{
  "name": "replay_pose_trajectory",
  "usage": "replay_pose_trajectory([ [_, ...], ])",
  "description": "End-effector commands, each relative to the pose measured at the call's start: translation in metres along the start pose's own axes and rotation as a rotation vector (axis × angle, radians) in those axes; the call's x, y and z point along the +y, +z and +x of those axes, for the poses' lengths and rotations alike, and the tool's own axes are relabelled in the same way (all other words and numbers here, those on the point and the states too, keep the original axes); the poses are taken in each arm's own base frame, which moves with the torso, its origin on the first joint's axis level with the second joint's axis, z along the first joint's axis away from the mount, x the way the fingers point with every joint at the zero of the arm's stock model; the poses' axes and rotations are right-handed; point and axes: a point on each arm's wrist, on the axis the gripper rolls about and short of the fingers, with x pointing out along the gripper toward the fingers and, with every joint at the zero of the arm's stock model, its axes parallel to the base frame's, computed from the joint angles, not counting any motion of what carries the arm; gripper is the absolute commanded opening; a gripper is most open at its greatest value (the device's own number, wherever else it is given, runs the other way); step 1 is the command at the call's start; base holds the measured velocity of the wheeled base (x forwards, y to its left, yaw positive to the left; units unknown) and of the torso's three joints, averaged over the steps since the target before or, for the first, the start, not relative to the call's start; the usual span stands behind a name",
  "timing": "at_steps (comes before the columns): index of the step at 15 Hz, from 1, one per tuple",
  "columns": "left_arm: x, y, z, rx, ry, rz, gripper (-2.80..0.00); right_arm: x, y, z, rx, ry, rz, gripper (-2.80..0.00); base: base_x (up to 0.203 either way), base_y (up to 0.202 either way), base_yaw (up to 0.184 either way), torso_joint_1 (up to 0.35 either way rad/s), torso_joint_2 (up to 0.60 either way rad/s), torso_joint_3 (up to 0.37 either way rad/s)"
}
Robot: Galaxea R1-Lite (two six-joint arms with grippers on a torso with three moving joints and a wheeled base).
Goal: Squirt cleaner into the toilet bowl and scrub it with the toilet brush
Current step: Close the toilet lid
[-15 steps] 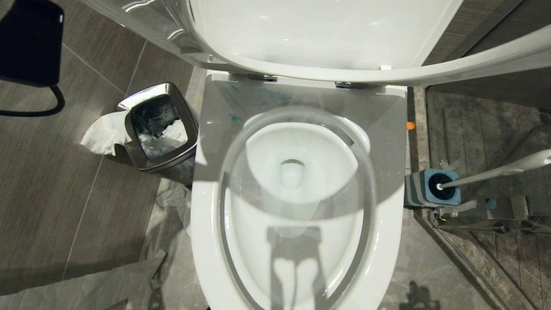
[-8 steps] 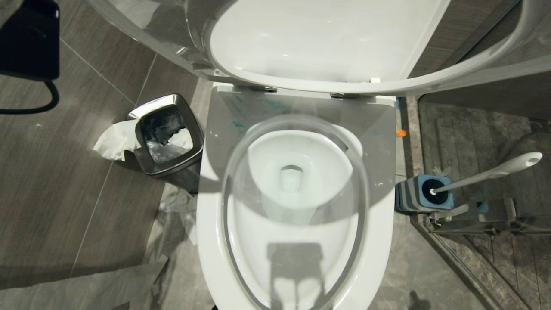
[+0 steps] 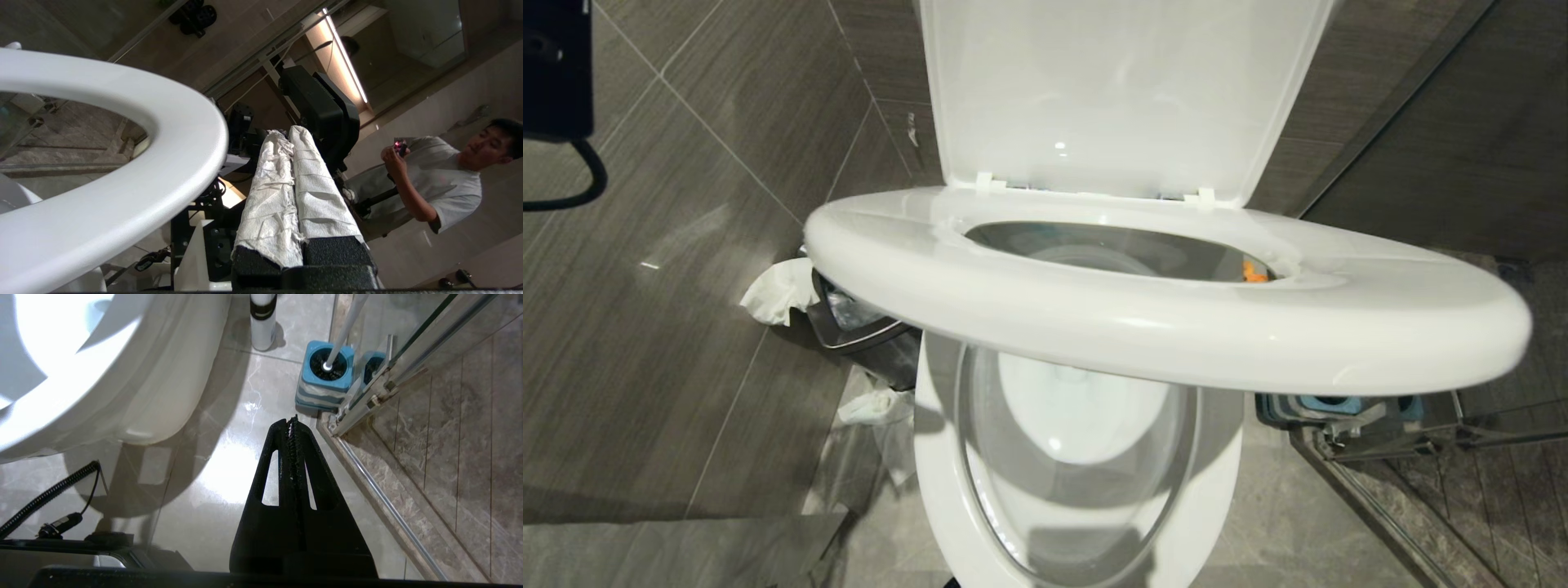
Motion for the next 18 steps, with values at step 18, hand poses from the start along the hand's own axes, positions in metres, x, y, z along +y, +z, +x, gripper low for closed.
replay_pose_trajectory([
  [18, -0.055, 0.045, -0.036, -0.061, 0.267, 0.247, -2.80, 0.000, 0.000, 0.000, 0.000, 0.001, 0.000, -2.80, 0.000, 0.000, 0.000, 0.000, 0.00, 0.035],
])
